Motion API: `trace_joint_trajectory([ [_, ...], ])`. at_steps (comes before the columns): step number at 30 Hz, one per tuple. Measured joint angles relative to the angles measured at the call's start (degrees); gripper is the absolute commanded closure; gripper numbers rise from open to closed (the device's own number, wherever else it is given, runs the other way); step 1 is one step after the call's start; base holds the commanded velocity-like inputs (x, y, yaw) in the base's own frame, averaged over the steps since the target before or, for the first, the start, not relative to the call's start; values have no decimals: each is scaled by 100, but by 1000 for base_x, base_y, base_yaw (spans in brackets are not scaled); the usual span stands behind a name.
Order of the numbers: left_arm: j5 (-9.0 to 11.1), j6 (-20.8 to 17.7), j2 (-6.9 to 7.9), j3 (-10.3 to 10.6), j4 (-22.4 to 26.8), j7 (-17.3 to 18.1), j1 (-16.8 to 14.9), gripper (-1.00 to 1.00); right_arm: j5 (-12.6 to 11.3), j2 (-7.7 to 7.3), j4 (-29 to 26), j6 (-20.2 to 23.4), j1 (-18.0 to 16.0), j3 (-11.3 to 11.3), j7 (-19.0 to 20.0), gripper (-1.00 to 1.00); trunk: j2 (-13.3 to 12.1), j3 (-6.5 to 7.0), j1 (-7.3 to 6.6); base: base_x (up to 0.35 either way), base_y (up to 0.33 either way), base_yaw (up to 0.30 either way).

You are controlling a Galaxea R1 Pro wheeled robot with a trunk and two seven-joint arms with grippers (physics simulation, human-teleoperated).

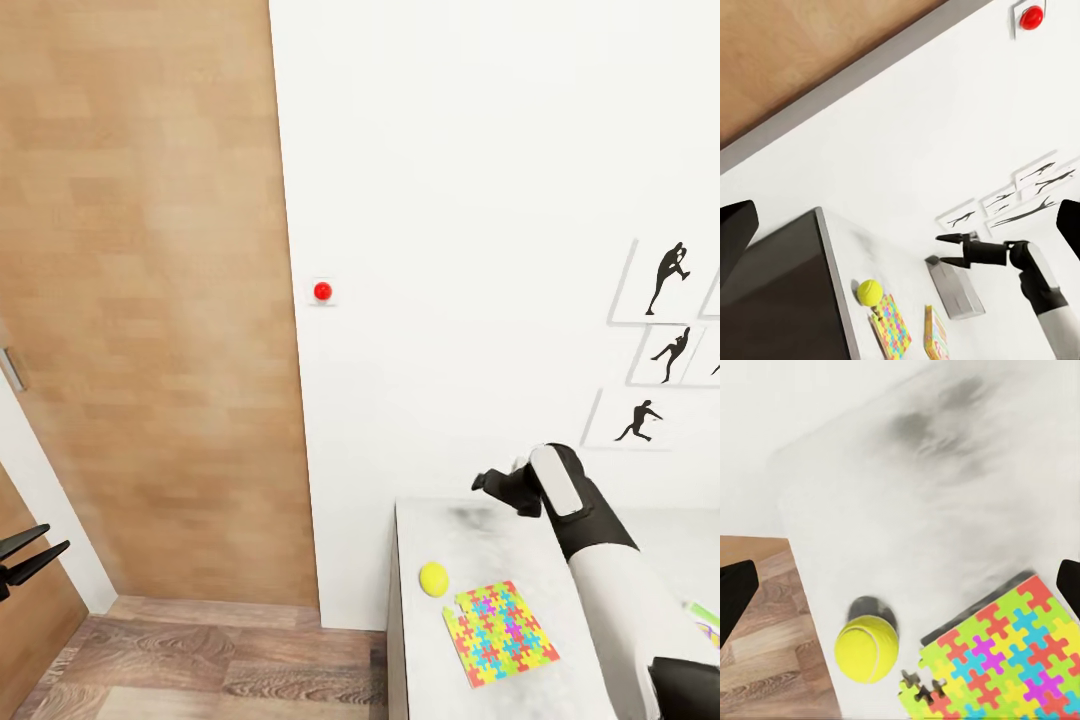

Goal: Put all the toys in the child's room - the three board games (two on the bed and one on the table), the two jigsaw puzzles on the table, and the tennis ball on the table - inside the toy box on the table in the child's room.

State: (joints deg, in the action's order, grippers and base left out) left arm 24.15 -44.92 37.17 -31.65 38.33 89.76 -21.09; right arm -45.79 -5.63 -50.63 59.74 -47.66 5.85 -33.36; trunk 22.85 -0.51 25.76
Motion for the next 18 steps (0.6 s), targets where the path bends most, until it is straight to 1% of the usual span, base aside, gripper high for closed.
trace_joint_trajectory([
  [4, 0, 0, 0, 2, 0, 0, 0, -100, 5, 53, 170, 9, -86, -36, -50, -100, 0, 0, 0, 0, 0, 0],
  [10, 0, 2, 0, -2, 0, 0, -2, -100, 16, 159, 247, -3, -128, -202, -88, -100, 0, 0, 0, 0, 0, 0],
  [14, 0, 1, 0, -4, 0, 0, 0, -100, 30, 174, 268, -5, -138, -254, -94, -100, 0, 0, 0, 0, 0, 0],
  [18, -3, 6, 0, -5, 0, 0, 1, -100, 34, 150, 297, -4, -146, -278, -99, -100, 0, 0, 0, 0, 0, 0],
])
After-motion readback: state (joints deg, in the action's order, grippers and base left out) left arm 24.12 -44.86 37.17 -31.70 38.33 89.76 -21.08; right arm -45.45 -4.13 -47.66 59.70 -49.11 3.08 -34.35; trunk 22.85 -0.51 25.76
